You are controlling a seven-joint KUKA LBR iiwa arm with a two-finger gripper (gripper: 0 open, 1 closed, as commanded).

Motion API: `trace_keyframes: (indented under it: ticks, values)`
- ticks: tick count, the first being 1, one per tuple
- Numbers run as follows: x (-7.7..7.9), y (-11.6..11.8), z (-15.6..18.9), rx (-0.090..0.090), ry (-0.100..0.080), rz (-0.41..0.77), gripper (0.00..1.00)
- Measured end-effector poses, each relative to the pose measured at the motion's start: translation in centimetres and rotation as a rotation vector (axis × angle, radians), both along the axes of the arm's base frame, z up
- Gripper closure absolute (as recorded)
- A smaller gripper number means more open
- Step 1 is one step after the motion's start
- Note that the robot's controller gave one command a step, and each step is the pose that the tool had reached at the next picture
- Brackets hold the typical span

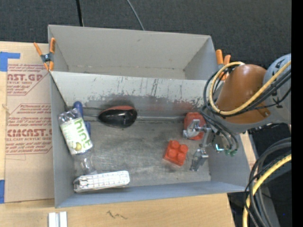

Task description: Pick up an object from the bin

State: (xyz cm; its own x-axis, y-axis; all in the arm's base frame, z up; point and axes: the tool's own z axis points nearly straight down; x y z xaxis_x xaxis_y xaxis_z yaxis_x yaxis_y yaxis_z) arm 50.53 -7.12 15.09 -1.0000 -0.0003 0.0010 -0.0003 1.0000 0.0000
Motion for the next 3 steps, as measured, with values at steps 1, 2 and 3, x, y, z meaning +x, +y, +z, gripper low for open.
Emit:
trace_keyframes:
  ticks: [1,2,3]
  values:
    - [0.0,0.0,0.0,0.000,-0.001,0.000,0.00]
    - [0.2,-0.1,-6.0,0.001,-0.007,-0.224,0.00]
    - [-0.5,0.2,-3.5,0.001,0.000,-0.329,0.00]
